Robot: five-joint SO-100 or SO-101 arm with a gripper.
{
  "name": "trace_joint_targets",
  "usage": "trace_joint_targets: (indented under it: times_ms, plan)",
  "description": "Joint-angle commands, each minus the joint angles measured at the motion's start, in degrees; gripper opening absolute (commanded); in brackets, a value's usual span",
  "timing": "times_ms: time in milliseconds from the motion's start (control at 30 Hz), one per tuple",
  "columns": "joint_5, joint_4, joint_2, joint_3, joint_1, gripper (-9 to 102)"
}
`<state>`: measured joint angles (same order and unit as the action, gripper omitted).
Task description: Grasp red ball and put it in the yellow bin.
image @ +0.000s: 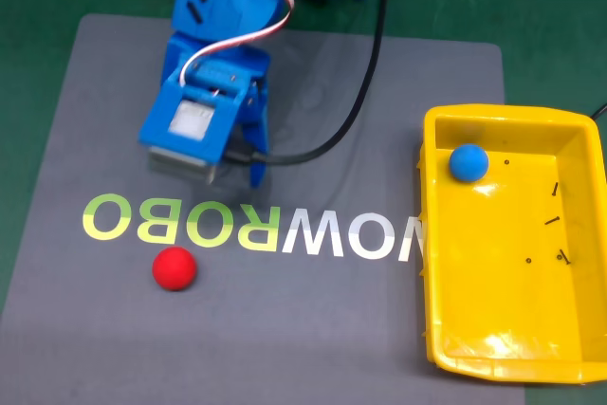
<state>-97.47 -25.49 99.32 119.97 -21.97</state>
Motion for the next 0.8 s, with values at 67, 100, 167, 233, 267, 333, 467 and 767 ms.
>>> trace_joint_targets:
  times_ms: [67, 100, 167, 233, 267, 333, 467, 767]
  plan:
    - [0.44, 1.76, -9.32, -13.97, -1.32, 31]
    - [0.44, 1.76, -11.16, -15.82, -1.32, 31]
    - [0.44, 1.76, -14.68, -19.25, -1.05, 31]
    - [0.70, 1.76, -18.19, -22.68, -0.70, 31]
    - [0.97, 1.76, -19.86, -24.52, -0.53, 31]
    - [1.32, 1.67, -22.94, -27.95, -0.26, 31]
    - [1.76, 1.41, -28.12, -33.57, 0.00, 31]
    - [2.37, -0.62, -35.77, -42.45, 0.18, 31]
